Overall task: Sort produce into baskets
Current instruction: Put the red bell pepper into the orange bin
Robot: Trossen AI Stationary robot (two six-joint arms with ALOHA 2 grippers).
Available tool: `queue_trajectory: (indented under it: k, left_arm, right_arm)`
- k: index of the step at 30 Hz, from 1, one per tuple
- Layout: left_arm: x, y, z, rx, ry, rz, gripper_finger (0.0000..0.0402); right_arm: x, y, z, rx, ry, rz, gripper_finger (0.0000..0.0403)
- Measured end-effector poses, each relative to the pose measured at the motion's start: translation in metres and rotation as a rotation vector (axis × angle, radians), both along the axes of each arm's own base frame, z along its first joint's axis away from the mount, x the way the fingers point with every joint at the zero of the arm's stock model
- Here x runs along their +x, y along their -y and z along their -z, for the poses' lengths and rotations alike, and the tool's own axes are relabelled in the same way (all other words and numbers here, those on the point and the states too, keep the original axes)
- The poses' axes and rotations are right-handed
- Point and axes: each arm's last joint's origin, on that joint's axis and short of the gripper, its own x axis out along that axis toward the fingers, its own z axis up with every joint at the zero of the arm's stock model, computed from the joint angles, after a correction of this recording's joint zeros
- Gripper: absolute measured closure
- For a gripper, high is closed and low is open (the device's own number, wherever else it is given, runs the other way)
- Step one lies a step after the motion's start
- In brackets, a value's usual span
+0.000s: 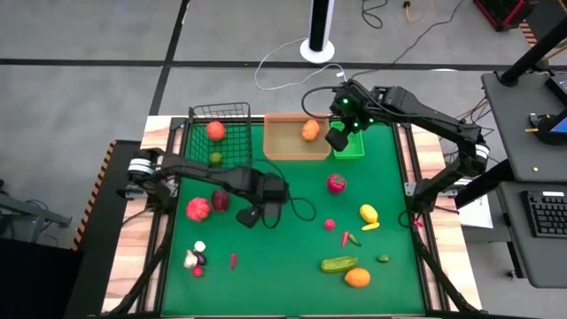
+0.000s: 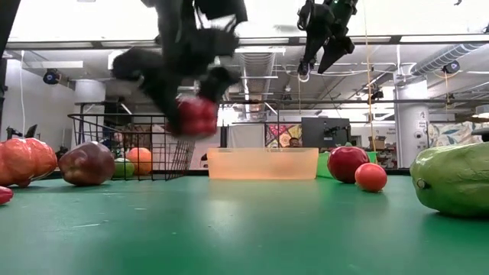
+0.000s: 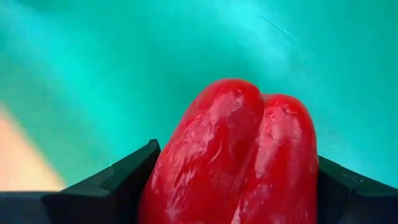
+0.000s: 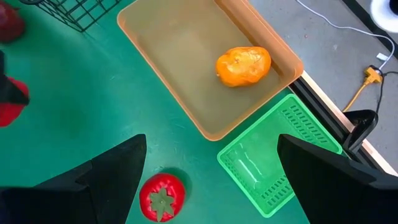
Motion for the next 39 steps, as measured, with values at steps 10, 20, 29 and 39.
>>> queue_trajectory:
  k: [10, 20, 29, 39]
  left_arm:
    - [0.016, -0.073, -0.075, 0.022, 0.335, -0.198, 0.0122]
    - [0.031, -0.161, -0.075, 0.079, 0.572, -0.42, 0.0122]
    - [0.039, -0.207, -0.028, 0.004, 0.534, -0.685, 0.0122]
    - [0.039, -0.224, 0.003, 0.015, 0.439, -0.719, 0.0122]
  right_arm:
    - [-0.004, -0.002, 0.0, 0.013, -0.025, 0.002, 0.0048]
    - [-0.018, -0.006, -0.007, -0.039, -0.06, 0.069, 0.0048]
    - [-0.018, -0.005, -0.007, -0.062, -0.066, 0.08, 0.0049]
    - [-0.018, -0.005, -0.004, -0.07, -0.082, 0.089, 0.0048]
